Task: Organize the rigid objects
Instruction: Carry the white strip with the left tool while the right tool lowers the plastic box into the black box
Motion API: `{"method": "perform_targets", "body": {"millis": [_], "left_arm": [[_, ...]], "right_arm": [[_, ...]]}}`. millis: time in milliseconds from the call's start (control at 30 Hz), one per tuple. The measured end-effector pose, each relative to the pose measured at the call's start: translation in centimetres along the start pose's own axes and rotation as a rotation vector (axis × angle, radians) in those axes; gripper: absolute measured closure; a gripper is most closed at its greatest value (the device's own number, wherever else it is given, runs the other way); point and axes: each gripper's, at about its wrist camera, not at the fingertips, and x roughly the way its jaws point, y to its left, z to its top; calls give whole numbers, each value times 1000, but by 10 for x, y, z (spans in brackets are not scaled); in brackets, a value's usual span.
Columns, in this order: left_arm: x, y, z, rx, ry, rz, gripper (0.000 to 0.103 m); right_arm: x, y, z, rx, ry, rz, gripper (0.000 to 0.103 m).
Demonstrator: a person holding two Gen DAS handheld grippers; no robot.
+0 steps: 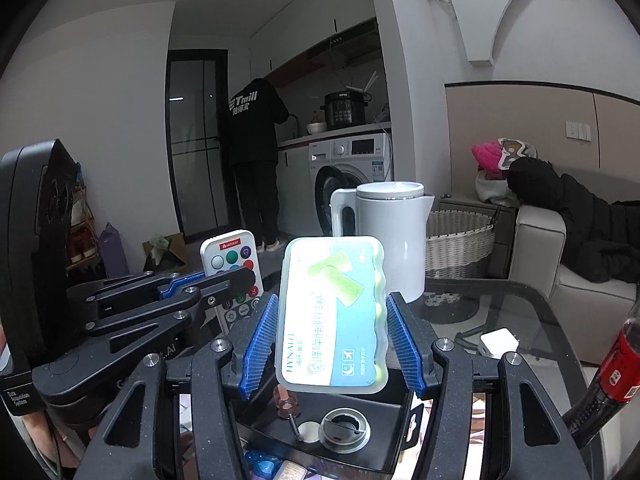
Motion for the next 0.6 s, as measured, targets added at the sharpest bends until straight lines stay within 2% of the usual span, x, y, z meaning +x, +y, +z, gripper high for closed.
{"method": "perform_targets", "body": {"millis": [133,333,433,600], "left_arm": [[20,-2,-5,12,93,8,99],[46,-6,-14,9,257,-65,99],[51,-13,-22,42,301,-39,99],[68,-11,-30,18,406,-42,99]], "right_arm": [[22,-12,-6,41,96,-17,47],[47,-28,-22,79,226,-41,47],[58,-34,-29,100,286,-37,47],[78,-43,-41,150,389,-3,47]]}}
